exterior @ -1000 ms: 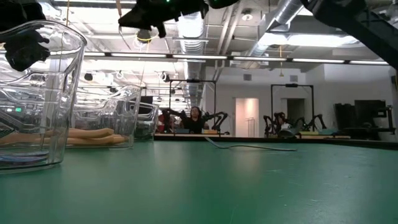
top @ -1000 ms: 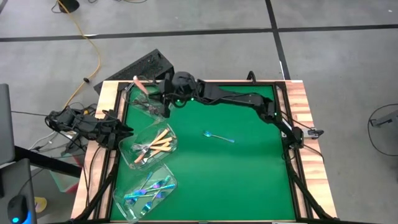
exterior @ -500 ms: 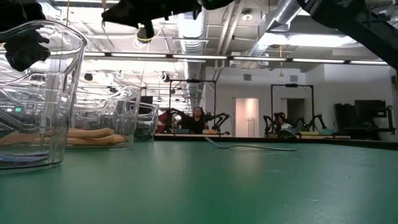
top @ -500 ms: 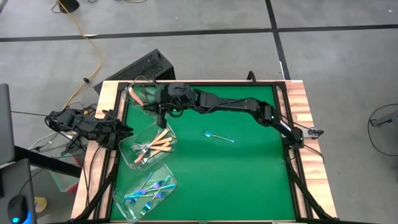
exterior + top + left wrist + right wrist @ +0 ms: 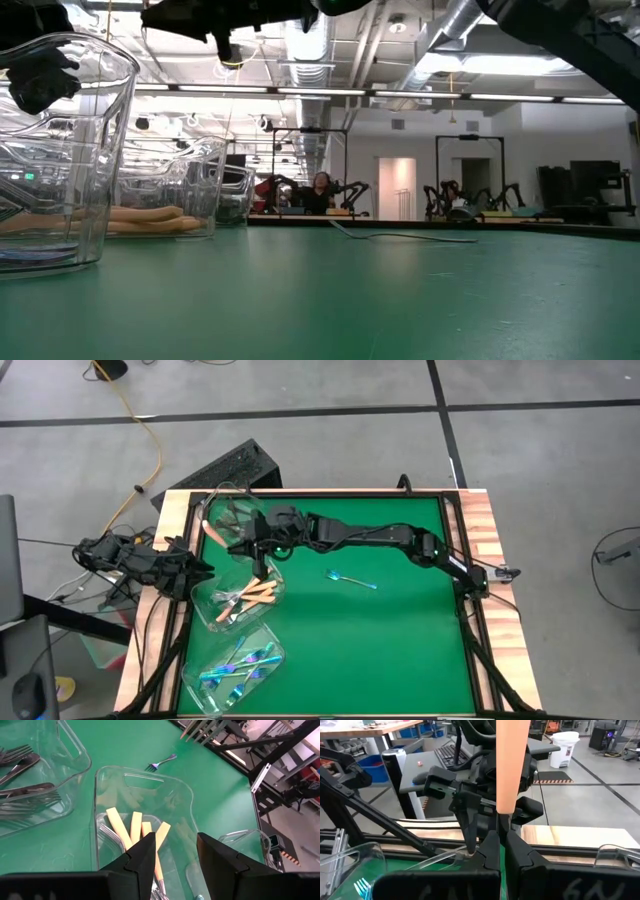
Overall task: Sort silverware by color (type)
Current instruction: Put the orange fork into the middle transparent bin
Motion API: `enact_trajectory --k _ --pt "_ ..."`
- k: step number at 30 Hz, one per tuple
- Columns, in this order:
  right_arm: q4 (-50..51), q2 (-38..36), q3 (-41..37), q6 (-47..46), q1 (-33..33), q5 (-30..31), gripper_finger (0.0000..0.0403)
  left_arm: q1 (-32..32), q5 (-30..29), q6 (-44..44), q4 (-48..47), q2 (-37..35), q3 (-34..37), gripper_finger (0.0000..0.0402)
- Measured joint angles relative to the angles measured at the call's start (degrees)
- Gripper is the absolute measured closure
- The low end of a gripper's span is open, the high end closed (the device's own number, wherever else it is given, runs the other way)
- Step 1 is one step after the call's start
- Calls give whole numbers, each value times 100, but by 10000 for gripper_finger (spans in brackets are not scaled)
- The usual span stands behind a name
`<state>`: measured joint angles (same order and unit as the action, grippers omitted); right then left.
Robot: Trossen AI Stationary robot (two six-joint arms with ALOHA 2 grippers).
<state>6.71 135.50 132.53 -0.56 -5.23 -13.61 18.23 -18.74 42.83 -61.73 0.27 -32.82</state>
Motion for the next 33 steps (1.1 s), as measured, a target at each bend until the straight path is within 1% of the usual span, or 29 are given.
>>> enact_trajectory --k 5,7,11,15,17,19,21,23,25,27,33 --pt "-37 15 1 79 85 -3 390 1 4 -6 -2 2 0 274" --pt "-373 136 17 103 178 -14 390 -1 2 -7 0 0 0 274" --pt "-647 241 -3 98 369 30 390 0 7 -11 -3 0 0 274" --pt "-703 254 7 149 467 125 390 0 41 -31 -1 0 0 274" --pt "-850 256 4 162 423 -27 390 -1 42 -31 -2 0 0 274" --pt "-1129 269 6 136 342 -379 390 1 38 -25 -1 1 0 274" --pt "-1380 370 28 32 286 -582 390 1 10 18 0 2 0 274" --pt "-1329 440 11 -50 262 -797 390 -1 -21 35 -2 2 0 274" --pt "-1179 527 -7 23 297 -864 390 0 -34 34 -2 1 0 274" --pt "-1296 630 0 155 348 -889 390 -1 -46 33 0 1 0 274" --pt "-1117 632 7 394 428 -1054 390 0 -58 37 -2 1 0 274"
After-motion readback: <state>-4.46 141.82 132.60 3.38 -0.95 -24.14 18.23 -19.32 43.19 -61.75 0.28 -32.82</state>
